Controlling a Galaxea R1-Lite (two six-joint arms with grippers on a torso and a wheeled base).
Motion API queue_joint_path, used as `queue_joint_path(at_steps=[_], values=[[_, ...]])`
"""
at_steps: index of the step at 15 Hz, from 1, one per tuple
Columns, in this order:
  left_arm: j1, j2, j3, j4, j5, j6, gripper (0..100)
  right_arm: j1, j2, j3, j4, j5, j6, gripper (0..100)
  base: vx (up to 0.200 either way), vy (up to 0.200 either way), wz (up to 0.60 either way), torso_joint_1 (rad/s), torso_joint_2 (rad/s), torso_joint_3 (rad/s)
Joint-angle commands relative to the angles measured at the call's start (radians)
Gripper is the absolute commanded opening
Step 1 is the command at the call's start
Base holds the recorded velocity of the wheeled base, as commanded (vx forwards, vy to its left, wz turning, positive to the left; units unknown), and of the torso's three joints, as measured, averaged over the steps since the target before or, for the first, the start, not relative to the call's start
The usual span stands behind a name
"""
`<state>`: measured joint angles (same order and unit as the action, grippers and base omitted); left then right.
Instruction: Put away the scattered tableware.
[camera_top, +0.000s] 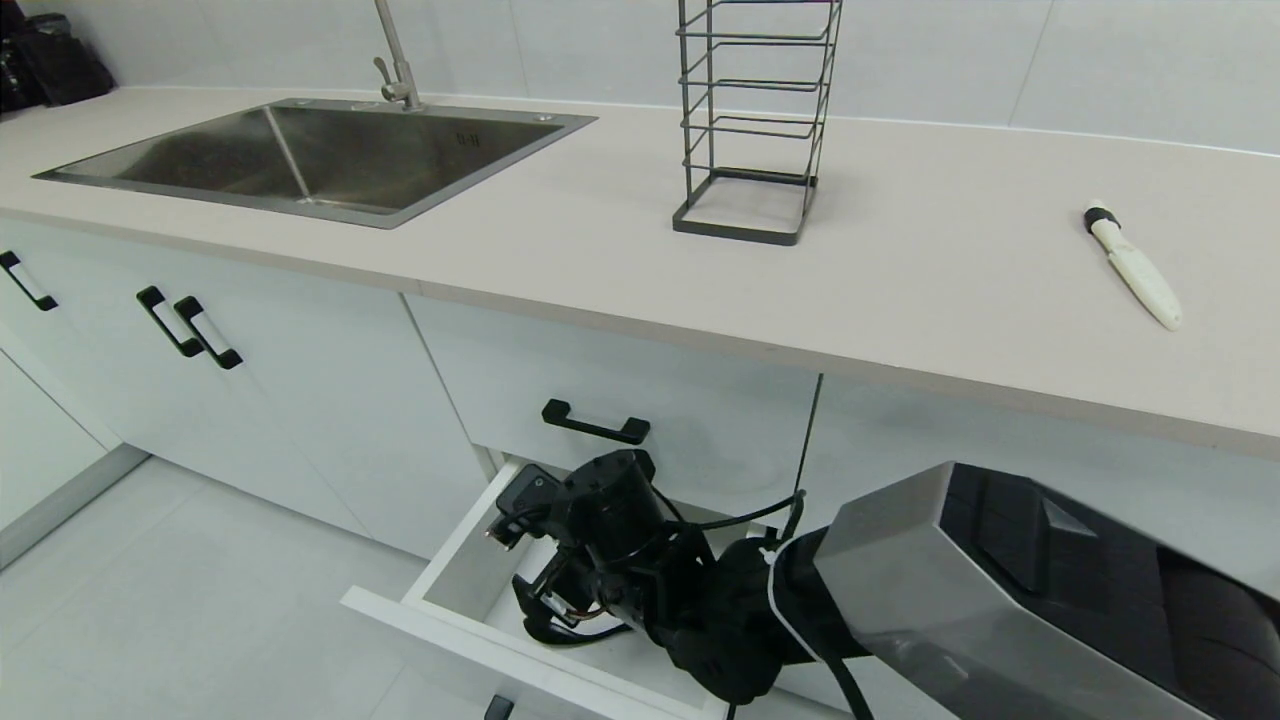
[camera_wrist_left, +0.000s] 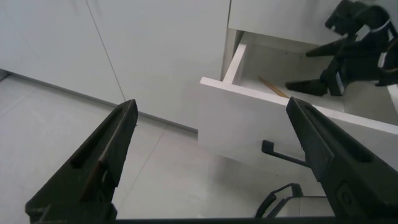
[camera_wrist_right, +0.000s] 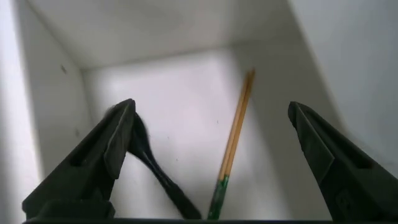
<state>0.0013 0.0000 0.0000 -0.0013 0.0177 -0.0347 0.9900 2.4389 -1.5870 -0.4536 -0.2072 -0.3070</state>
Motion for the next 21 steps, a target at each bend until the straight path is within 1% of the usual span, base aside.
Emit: queue_joint_path(at_steps=[1,2,3,5,6,8,11,14,18,21], values=[[0.0,0.0,0.0,0.0,0.001,-0.001,100,0.036,-0.086,0.067,0.0,0.005,-0.003,100,0.0,0.0,0.0,0.0,0.0,0.0],[0.0,0.0,0.0,0.0,0.001,-0.001,100,0.039,-0.098,0.088,-0.002,0.005,-0.006,100,0.0,0.0,0.0,0.0,0.0,0.0],[0.0,0.0,0.0,0.0,0.001,-0.001,100,0.044,-0.149,0.163,-0.02,0.006,-0.024,100,0.0,0.0,0.0,0.0,0.0,0.0],[0.0,0.0,0.0,0.0,0.001,-0.001,100,0.044,-0.205,0.246,-0.068,0.011,-0.032,100,0.0,0.0,0.0,0.0,0.0,0.0],[0.0,0.0,0.0,0.0,0.001,-0.001,100,0.042,-0.264,0.334,-0.129,0.037,-0.038,100,0.0,0.0,0.0,0.0,0.0,0.0],[0.0,0.0,0.0,0.0,0.001,-0.001,100,0.042,-0.34,0.479,-0.214,0.054,-0.046,100,0.0,0.0,0.0,0.0,0.0,0.0],[0.0,0.0,0.0,0.0,0.001,-0.001,100,0.041,-0.425,0.628,-0.273,0.054,-0.046,100,0.0,0.0,0.0,0.0,0.0,0.0],[0.0,0.0,0.0,0.0,0.001,-0.001,100,0.036,-0.509,0.823,-0.396,0.057,-0.041,100,0.0,0.0,0.0,0.0,0.0,0.0],[0.0,0.0,0.0,0.0,0.001,-0.001,100,0.024,-0.65,0.978,-0.405,0.066,-0.038,100,0.0,0.0,0.0,0.0,0.0,0.0],[0.0,0.0,0.0,0.0,0.001,-0.001,100,0.01,-0.732,1.049,-0.408,0.074,-0.035,100,0.0,0.0,0.0,0.0,0.0,0.0]])
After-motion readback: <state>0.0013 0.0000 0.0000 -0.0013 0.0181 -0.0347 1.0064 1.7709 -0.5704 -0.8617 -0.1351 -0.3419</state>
